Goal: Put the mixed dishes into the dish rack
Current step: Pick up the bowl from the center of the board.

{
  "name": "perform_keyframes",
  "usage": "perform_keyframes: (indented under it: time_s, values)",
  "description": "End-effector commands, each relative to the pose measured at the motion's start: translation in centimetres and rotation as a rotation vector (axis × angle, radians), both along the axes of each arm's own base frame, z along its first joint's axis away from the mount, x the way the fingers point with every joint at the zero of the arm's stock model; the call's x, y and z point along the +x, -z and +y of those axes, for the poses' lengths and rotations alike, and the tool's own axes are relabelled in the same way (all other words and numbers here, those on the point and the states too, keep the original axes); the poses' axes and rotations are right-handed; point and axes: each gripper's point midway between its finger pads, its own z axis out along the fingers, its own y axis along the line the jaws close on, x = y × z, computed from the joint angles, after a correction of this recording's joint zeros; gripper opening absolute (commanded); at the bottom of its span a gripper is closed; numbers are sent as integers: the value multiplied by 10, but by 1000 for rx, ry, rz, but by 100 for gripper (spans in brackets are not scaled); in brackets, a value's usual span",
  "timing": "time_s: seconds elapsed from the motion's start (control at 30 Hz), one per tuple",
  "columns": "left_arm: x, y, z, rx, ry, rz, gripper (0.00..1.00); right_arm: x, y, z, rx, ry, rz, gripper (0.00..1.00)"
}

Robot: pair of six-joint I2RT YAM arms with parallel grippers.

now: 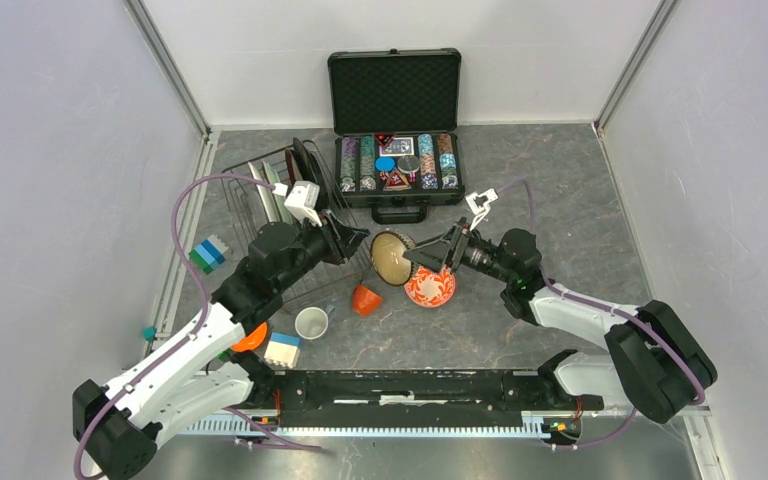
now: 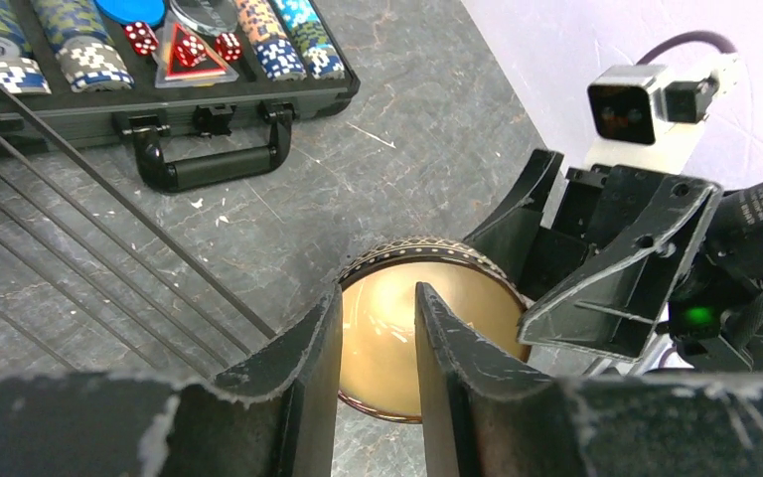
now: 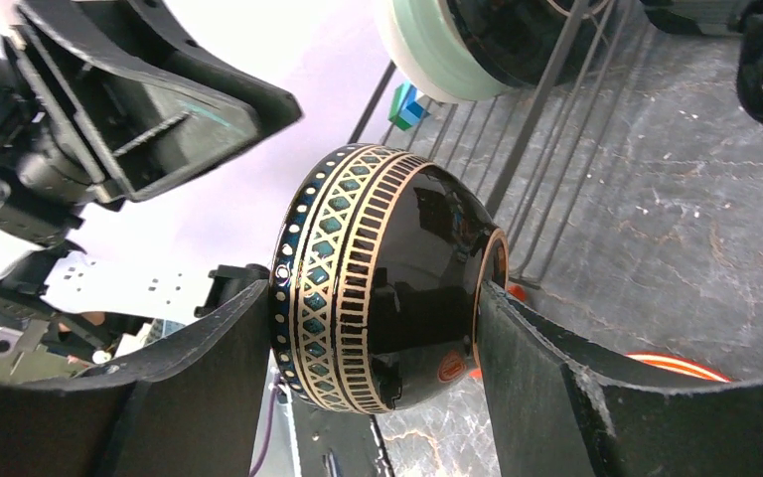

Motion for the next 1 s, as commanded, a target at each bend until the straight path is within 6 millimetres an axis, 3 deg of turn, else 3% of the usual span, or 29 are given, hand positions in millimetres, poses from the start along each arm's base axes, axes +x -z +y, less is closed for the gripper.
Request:
perform_keyframes:
  time_s: [0.0,0.27,0.4,0.6,0.77,0.97]
  values:
    - [4,-14,15,18,-69,-62,36,11,-40,5,37,47,-139,47]
    - [3,-5,25,65,-98,-42,39,13,-38,19,4,32,-149,43]
    - [2,-12,41,74,-167,-45,56,14,-48,29,-62,48,-230,43]
    - [-1,-29,104,106,-445,-61,83,21,-69,47,-172,79,-333,43]
    - [-11,-27,165,189,-715,-33,91,31,-79,72,-263,88,-397,42]
    - [-22,-16,199,270,-858,6,99,46,-71,104,-432,117,-450,42]
